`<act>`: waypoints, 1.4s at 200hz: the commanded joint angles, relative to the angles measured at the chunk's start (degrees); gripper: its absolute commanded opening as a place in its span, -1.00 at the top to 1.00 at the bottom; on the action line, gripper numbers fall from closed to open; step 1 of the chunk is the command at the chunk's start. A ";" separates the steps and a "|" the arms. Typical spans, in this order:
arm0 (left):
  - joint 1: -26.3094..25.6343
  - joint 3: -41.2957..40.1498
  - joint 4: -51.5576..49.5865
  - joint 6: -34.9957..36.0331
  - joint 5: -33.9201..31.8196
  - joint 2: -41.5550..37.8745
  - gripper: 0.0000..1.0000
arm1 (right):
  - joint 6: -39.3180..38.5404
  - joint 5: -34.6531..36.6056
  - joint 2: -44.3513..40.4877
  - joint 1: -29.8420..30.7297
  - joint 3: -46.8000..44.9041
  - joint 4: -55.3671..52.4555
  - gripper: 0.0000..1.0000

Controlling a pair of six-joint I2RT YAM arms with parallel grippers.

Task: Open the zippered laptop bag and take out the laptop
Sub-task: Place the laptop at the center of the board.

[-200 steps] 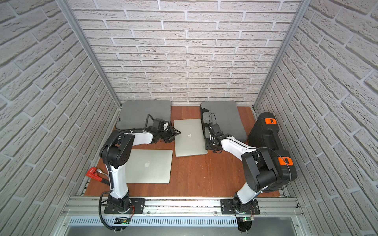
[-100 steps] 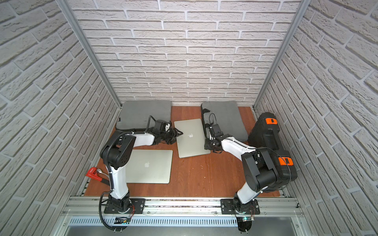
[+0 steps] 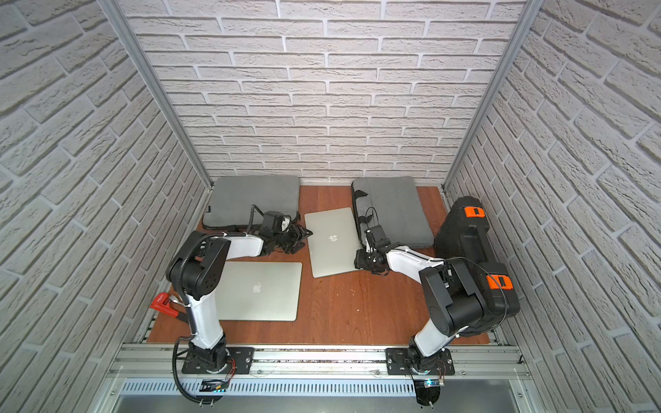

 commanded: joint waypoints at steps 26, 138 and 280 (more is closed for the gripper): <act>1.28 -1.33 -2.59 1.73 -2.86 -3.77 -0.32 | 3.93 -2.77 -0.33 3.37 -1.30 5.66 -0.16; 1.89 -0.91 -4.49 3.01 -3.51 -5.90 -0.32 | 2.55 3.57 -2.54 6.16 0.64 -1.07 -0.21; 4.80 -12.20 -25.18 31.86 -40.55 -50.35 -0.96 | -22.31 26.33 -22.31 5.31 -7.92 10.58 -1.00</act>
